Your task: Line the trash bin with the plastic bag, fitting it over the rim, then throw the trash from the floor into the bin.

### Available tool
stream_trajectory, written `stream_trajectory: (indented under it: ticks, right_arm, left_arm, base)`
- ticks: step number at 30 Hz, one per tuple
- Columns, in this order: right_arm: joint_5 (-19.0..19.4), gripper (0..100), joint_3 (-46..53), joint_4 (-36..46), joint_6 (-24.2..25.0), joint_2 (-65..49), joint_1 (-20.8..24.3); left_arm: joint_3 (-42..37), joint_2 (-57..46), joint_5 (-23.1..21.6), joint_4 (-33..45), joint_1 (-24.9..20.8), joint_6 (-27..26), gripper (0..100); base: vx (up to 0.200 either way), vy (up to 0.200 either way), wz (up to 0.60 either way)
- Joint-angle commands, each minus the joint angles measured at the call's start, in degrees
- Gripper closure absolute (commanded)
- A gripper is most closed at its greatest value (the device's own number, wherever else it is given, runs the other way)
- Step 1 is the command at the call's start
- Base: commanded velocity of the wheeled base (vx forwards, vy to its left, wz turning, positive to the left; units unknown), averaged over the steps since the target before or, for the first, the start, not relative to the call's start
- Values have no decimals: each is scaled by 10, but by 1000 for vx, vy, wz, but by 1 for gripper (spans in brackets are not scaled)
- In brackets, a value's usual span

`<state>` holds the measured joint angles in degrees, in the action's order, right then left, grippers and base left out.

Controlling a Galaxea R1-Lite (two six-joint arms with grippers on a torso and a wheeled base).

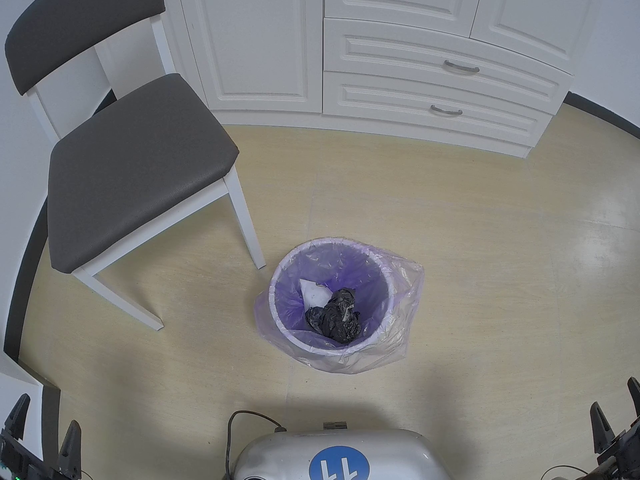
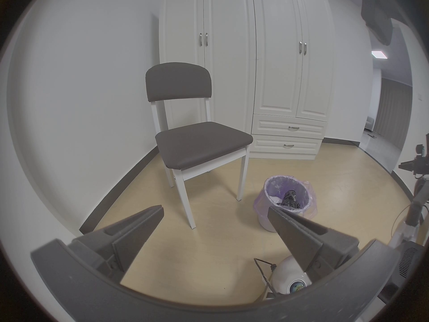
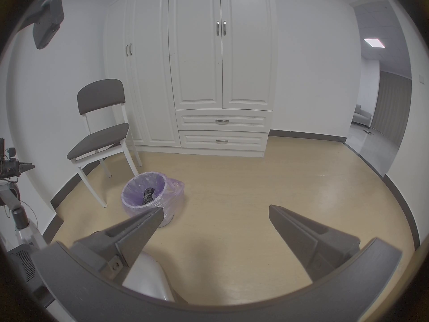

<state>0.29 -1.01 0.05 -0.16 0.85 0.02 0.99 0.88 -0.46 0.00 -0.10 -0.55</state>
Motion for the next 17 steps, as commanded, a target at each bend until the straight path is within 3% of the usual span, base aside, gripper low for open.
stream_trajectory:
  ticks: [1, 17]
  right_arm:
    - [1, 0, 9, 0, 0, -9, 1]
    - [1, 0, 9, 0, 2, -9, 1]
  left_arm:
    - [-10, -9, 0, 0, 0, 0, 0]
    - [-10, -9, 0, 0, 0, 0, 0]
  base:
    - [0, 0, 0]
    - [0, 0, 0]
